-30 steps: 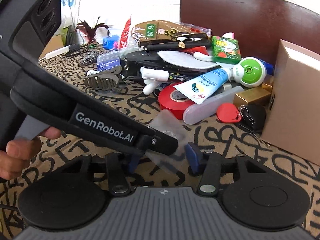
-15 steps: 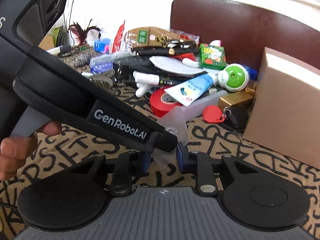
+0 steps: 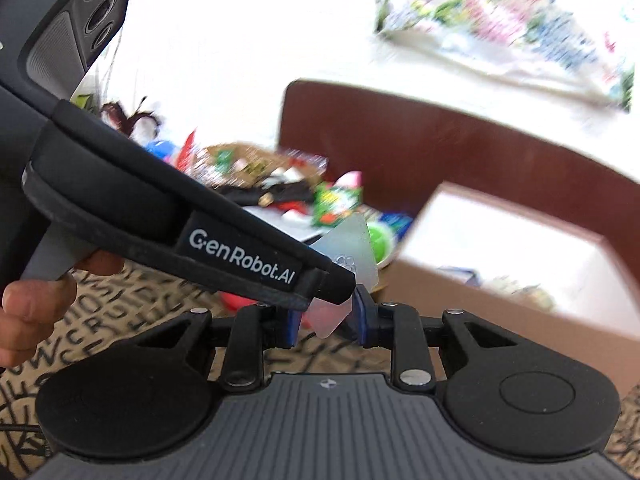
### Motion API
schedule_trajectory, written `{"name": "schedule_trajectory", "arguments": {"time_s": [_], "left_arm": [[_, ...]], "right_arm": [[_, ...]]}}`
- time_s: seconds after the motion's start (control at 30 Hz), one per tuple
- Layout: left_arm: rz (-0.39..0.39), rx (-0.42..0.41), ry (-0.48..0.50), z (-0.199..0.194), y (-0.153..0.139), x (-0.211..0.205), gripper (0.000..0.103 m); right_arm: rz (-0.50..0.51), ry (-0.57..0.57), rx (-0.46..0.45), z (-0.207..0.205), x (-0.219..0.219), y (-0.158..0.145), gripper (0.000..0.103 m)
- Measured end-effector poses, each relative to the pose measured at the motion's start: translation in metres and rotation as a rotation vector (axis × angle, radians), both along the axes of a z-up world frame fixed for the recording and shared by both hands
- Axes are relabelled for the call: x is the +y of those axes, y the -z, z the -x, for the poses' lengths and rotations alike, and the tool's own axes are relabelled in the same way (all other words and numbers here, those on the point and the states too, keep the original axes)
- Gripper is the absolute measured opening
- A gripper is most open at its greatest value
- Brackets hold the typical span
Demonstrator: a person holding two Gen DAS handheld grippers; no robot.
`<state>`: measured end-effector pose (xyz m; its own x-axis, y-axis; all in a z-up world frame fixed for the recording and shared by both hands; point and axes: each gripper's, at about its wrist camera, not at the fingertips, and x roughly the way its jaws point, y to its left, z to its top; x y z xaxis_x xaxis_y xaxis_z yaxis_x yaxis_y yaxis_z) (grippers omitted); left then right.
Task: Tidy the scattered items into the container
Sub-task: 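Carry the clear bag with the left tool into the cardboard box and release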
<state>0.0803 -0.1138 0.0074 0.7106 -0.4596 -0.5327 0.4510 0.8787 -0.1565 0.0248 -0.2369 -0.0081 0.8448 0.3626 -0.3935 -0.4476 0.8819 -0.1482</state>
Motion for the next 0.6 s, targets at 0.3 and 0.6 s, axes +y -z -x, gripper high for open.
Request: {"name": "schedule_trajectory", "arguments": {"time_s": [0.3, 0.6], "left_arm": [[-0.011, -0.070, 0.092, -0.039, -0.038, -0.060, 0.026], [-0.028, -0.041, 0.186, -0.089, -0.033, -0.117, 0.026]], "right_arm": [[0.009, 0.102, -0.047, -0.037, -0.048, -0.037, 0.031], [-0.015, 0.186, 0.009, -0.086, -0.101, -0.032, 0.031]]}}
